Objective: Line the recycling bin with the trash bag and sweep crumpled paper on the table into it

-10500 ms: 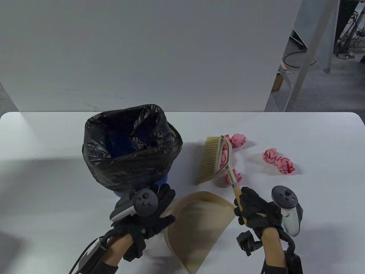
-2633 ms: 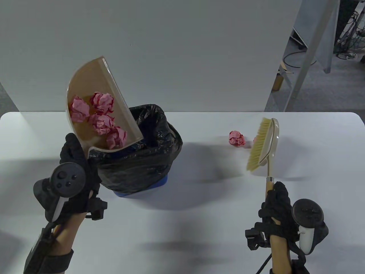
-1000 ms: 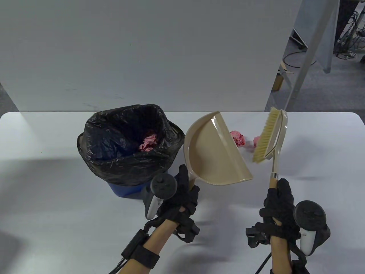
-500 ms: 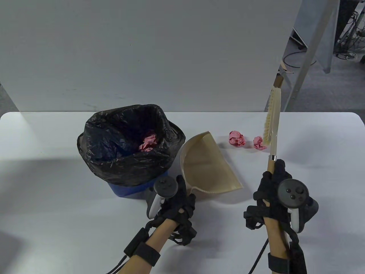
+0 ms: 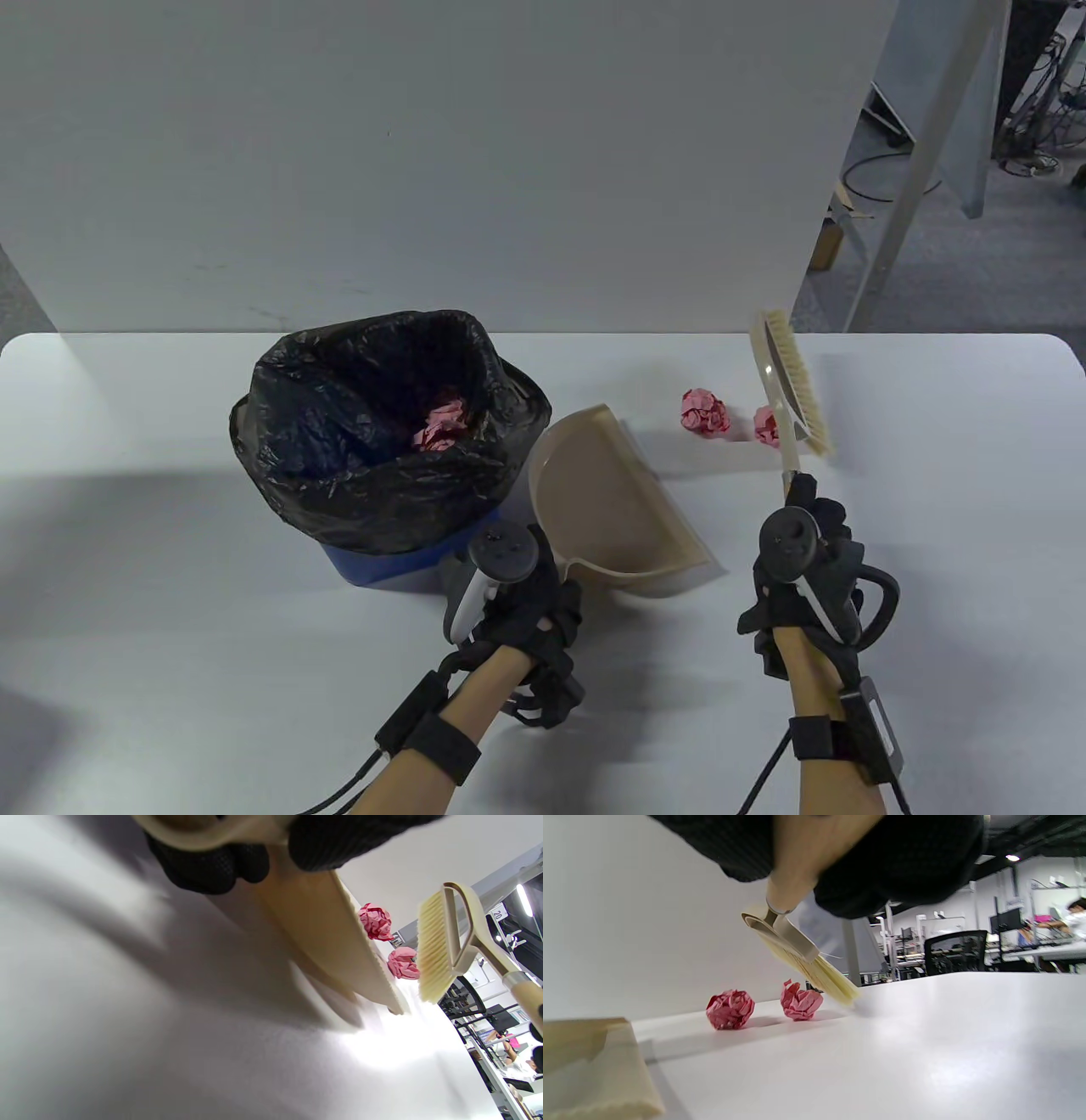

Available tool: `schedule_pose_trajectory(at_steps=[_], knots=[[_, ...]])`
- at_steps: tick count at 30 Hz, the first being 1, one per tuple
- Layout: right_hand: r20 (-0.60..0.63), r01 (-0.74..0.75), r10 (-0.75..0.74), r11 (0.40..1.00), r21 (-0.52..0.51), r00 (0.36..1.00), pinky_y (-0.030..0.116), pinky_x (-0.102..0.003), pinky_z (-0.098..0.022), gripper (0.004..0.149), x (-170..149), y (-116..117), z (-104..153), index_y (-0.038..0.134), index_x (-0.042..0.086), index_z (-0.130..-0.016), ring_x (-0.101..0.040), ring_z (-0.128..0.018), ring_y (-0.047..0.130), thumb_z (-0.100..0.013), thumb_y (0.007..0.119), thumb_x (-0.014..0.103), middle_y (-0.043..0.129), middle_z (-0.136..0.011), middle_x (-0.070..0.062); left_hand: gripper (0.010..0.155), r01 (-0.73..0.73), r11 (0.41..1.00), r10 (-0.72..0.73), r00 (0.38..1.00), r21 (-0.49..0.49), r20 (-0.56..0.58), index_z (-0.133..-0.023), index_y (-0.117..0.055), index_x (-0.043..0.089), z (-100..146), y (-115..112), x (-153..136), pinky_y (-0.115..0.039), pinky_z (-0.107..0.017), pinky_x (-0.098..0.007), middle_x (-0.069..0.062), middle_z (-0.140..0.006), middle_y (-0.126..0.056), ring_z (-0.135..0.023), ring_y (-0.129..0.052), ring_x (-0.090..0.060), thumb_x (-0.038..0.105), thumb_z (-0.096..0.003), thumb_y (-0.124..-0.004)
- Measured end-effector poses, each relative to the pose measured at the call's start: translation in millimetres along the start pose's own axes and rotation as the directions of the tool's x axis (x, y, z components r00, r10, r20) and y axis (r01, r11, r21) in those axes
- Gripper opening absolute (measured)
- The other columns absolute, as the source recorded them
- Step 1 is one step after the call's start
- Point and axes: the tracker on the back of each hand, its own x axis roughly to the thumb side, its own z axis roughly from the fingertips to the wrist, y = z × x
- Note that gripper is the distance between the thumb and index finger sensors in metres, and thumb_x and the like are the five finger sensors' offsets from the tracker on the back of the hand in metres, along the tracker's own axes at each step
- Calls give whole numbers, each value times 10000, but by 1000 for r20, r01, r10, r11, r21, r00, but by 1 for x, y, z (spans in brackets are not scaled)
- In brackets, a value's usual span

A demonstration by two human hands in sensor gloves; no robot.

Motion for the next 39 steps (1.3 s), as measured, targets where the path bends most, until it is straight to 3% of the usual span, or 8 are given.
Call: schedule_pose_trajectory(at_steps=[12, 27, 34, 39], knots=[[247, -154, 127, 983, 96, 961, 828, -425, -425, 576, 30, 6, 17, 421, 95, -1119, -340, -651, 850, -618, 638, 279, 623, -1011, -260, 812, -18, 999, 19, 999, 50, -26, -1123, -158, 3, 5, 4, 0, -816, -677, -512, -320, -1155, -333, -965, -729, -401, 227, -584, -723], [353, 53, -143, 966, 253, 925, 839, -405, -404, 565, 44, -36, 42, 434, 90, -1117, -327, -627, 866, -623, 625, 287, 648, -997, -259, 809, -22, 999, 23, 999, 37, -49, -1119, -167, -6, 8, 3, 0, -814, -668, -524, -335, -1148, -337, -960, -727, -417, 222, -581, -725], [353, 209, -370, 884, 418, 859, 843, -400, -397, 564, 50, -49, 48, 426, 71, -1119, -326, -619, 872, -629, 606, 285, 649, -995, -269, 809, 9, 1000, -7, 999, 30, -45, -1117, -158, -7, 8, 3, 1, -812, -669, -524, -338, -1148, -329, -962, -723, -417, 226, -583, -719], [306, 287, -445, 848, 445, 841, 847, -396, -391, 560, 40, -51, 44, 431, 64, -1117, -326, -614, 876, -630, 601, 283, 654, -991, -274, 810, 6, 1000, -4, 999, 26, -47, -1116, -154, -9, 9, 2, 1, -811, -669, -525, -339, -1147, -328, -963, -720, -417, 226, -583, -716]])
